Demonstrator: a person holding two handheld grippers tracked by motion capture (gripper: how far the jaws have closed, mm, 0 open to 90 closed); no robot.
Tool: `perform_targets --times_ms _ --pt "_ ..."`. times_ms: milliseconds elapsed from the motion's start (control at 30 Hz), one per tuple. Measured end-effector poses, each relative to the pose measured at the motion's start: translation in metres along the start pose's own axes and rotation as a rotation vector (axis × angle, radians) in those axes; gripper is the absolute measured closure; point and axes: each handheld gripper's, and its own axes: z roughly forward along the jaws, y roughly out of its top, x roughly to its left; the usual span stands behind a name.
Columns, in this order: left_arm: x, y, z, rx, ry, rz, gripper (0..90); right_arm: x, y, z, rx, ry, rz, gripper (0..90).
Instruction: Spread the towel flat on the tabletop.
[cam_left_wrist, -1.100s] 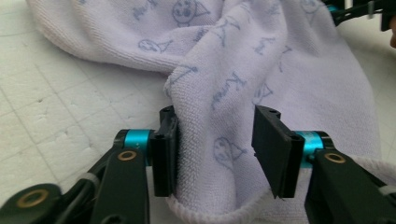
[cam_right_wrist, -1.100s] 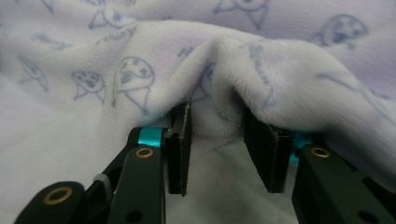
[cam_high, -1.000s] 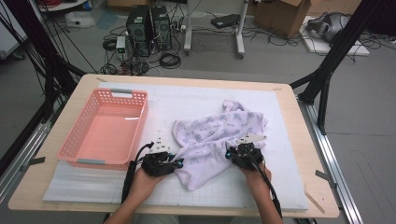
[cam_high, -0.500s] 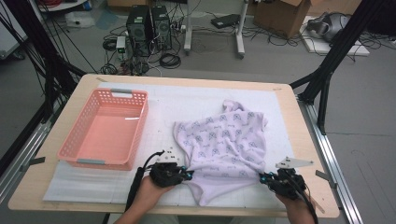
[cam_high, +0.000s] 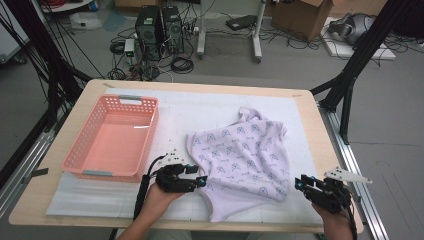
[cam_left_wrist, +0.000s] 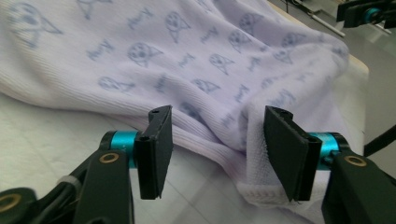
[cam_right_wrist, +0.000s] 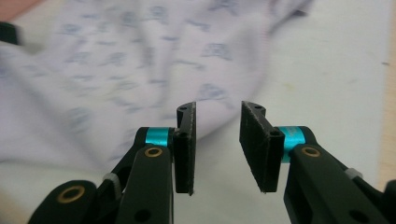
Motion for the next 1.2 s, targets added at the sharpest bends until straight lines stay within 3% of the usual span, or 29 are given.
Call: perform_targets --times_ms 133,300,500,633,767,833,867,900,967,1033,1200 --pt "0.007 0.002 0.000 -0.039 0.039 -0.022 41.2 -0.010 0.006 0.026 0.017 -0.021 0.011 61.0" --pt "0.016 0.003 0.001 -0.053 0.082 -0.039 40.3 -0.006 0.016 0.050 0.033 -0.005 -0.040 57.9" --pt "0.015 0.017 0.017 -0.011 0.105 -0.016 41.9 -0.004 0.015 0.055 0.027 0.013 -0.070 56.4" --pt "0.011 0.021 0.042 0.090 0.134 0.002 37.2 -0.009 0.014 0.053 0.011 0.017 -0.047 54.8" --pt "0.000 0.022 0.059 0.155 0.175 0.091 35.0 -0.012 0.012 0.049 -0.001 0.016 -0.039 54.1" --pt "-0.006 0.023 0.063 0.175 0.224 0.166 37.2 -0.015 0.013 0.046 -0.019 0.018 -0.020 53.8" --pt "-0.010 0.022 0.064 0.183 0.259 0.225 43.2 -0.016 0.013 0.046 -0.025 0.018 -0.016 53.7" --pt "-0.010 0.023 0.063 0.184 0.244 0.223 50.0 -0.017 0.013 0.046 -0.028 0.022 -0.011 53.7" --pt "-0.006 0.025 0.060 0.190 0.227 0.197 77.8 -0.017 0.013 0.047 -0.027 0.020 -0.002 53.6" --pt "0.001 0.026 0.056 0.177 0.211 0.137 80.6 -0.018 0.012 0.048 -0.026 0.020 -0.006 53.6" --pt "0.021 0.033 0.033 0.046 0.337 0.086 81.1 -0.018 0.012 0.048 -0.038 0.011 0.013 53.6"
